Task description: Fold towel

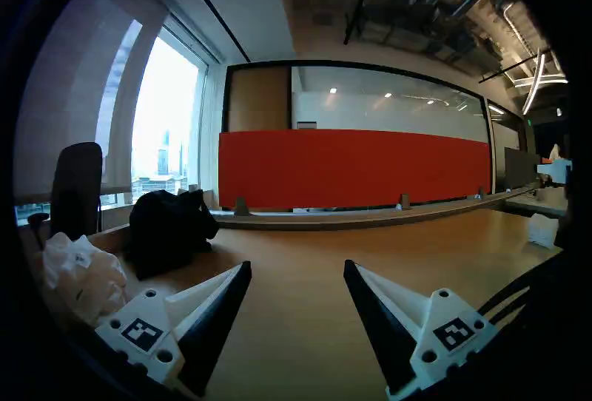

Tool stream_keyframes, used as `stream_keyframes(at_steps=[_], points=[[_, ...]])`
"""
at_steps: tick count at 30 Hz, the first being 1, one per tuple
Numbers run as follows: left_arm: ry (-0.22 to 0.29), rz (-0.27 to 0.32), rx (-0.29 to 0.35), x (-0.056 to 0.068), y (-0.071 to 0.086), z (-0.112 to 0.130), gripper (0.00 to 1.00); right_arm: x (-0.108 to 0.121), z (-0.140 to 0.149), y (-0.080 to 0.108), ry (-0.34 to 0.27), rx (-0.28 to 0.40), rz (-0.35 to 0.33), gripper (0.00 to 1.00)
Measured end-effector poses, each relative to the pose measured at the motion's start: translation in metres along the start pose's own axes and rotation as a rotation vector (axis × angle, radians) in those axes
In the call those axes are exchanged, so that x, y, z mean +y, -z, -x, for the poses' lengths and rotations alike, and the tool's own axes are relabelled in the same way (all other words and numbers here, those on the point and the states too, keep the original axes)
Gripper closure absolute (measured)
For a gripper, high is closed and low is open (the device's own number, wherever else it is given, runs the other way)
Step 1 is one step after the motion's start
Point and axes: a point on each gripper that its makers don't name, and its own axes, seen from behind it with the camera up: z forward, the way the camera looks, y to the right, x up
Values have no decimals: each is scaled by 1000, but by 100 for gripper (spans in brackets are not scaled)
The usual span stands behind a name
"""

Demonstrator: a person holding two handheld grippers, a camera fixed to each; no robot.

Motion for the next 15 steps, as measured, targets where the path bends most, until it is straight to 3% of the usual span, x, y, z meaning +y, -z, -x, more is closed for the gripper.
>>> stream_keyframes(at_steps=[15], points=[[0,0,0,0,0,1,7,13,50,-5,4,-12,-1,0]])
